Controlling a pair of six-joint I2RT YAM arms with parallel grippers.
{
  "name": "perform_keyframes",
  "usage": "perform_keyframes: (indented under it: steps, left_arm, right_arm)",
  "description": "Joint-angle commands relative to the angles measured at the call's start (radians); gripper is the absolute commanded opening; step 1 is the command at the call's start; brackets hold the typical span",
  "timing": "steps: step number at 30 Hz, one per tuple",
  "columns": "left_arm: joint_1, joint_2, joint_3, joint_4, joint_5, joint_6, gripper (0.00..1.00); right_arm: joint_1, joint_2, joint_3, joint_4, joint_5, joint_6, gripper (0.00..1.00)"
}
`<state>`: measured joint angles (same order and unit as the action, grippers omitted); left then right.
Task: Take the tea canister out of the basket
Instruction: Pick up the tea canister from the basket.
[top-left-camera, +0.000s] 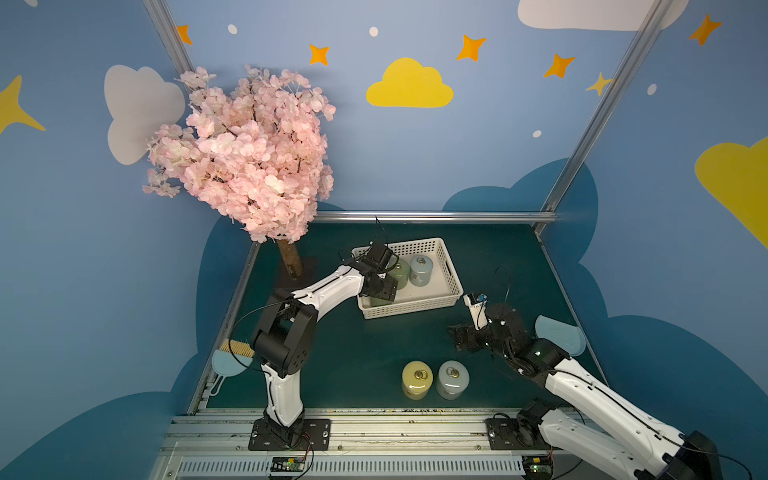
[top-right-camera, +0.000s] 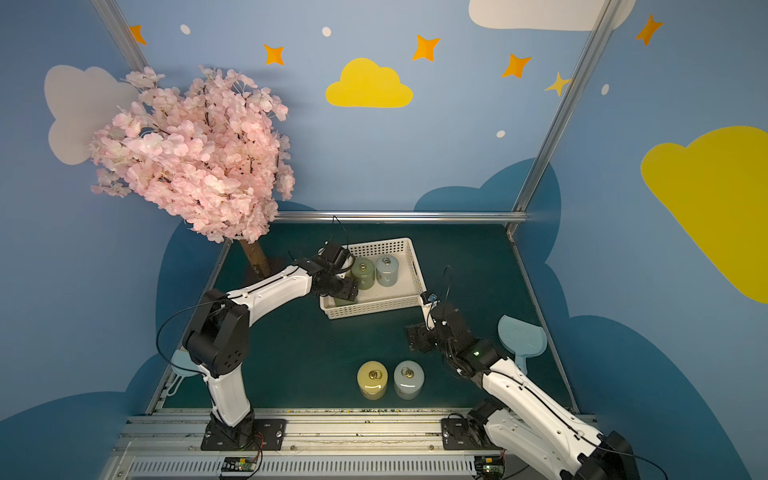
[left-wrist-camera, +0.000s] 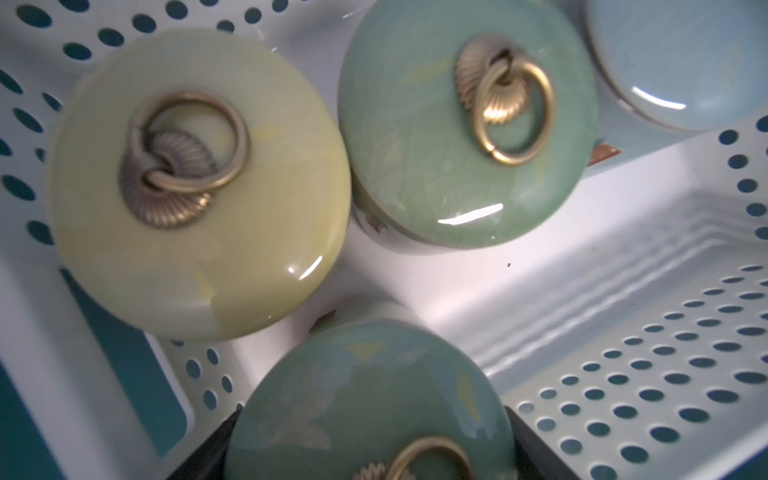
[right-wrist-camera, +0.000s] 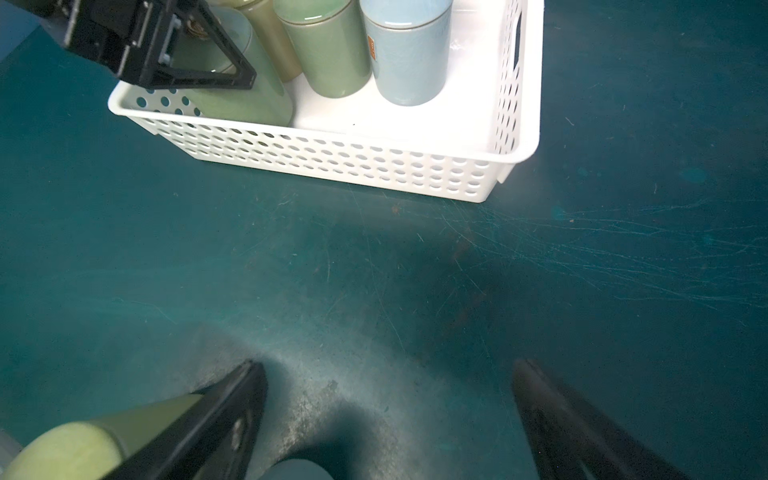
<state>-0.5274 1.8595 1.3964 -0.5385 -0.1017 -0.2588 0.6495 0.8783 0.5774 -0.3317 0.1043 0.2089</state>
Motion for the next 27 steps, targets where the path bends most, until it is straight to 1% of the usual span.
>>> perform_keyframes:
  steps: [1, 18, 23, 27]
  left_arm:
    - [-0.006, -0.095, 0.006, 0.015, -0.002, 0.016, 0.59]
    - [-0.02, -0.27, -0.01, -0.061, 0.013, 0.043, 0.56]
    - [-0.046, -0.317, -0.013, -0.109, 0.015, 0.034, 0.55]
    - [-0.083, -0.364, -0.044, -0.137, 0.007, 0.02, 0.54]
  right_arm:
    - [-0.003, -0.004, -0.013, 0.029, -0.012, 0.003, 0.98]
    - [-0.003, -0.083, -0.082, 0.114, 0.001, -0.017, 0.98]
    - [-0.004, -0.096, -0.105, 0.144, 0.008, -0.028, 0.98]
    - [-0.004, -0.097, -0.105, 0.143, 0.008, -0.029, 0.98]
